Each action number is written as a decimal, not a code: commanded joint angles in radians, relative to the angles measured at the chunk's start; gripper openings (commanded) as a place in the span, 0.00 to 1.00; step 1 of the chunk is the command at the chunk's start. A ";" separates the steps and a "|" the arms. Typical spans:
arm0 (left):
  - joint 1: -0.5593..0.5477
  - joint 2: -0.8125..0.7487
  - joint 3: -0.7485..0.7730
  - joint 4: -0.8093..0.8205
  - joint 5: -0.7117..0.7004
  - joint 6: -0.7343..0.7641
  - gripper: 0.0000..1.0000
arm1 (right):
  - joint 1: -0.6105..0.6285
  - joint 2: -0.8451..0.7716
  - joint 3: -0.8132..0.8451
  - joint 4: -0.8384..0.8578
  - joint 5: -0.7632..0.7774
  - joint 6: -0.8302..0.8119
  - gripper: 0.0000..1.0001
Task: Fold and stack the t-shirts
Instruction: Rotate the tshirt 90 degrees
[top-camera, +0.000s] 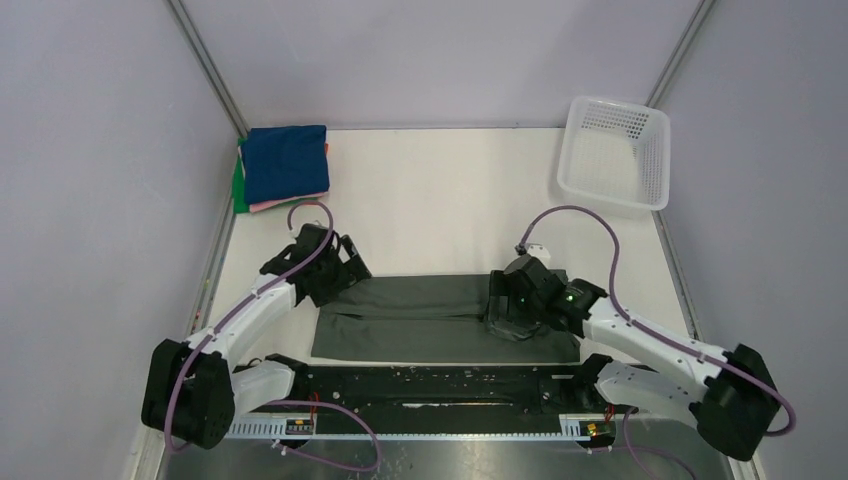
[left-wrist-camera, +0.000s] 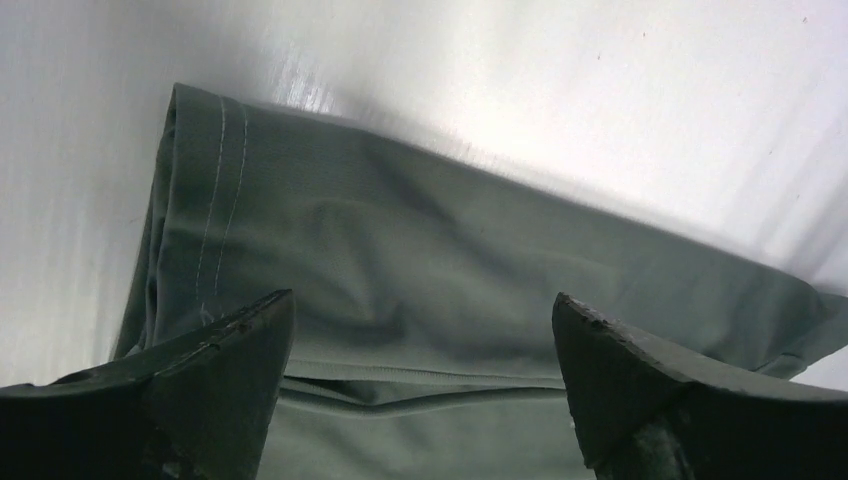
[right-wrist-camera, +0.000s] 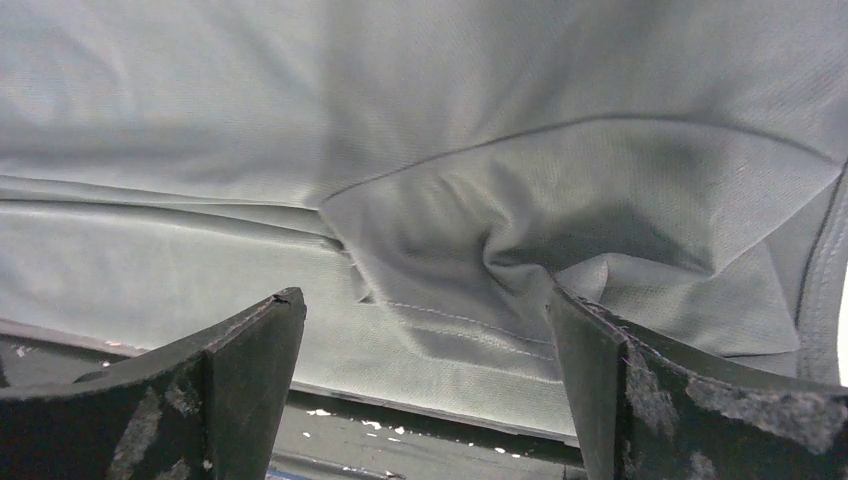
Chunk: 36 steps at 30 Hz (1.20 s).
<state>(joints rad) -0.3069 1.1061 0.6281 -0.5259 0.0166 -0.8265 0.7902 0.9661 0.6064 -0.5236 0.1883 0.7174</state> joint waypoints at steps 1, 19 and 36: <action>-0.004 0.037 -0.008 0.085 0.005 0.024 0.99 | -0.015 0.076 -0.046 0.039 -0.044 0.096 0.99; -0.043 0.061 -0.124 0.233 -0.008 -0.115 0.99 | -0.383 0.580 0.098 0.398 -0.279 0.041 1.00; -0.381 -0.194 -0.347 0.280 -0.077 -0.551 0.99 | -0.422 1.266 1.106 -0.198 -0.510 -0.395 1.00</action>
<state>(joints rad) -0.5644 0.9901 0.3595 -0.2104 -0.0265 -1.1843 0.3637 2.1174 1.5589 -0.4618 -0.2539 0.4843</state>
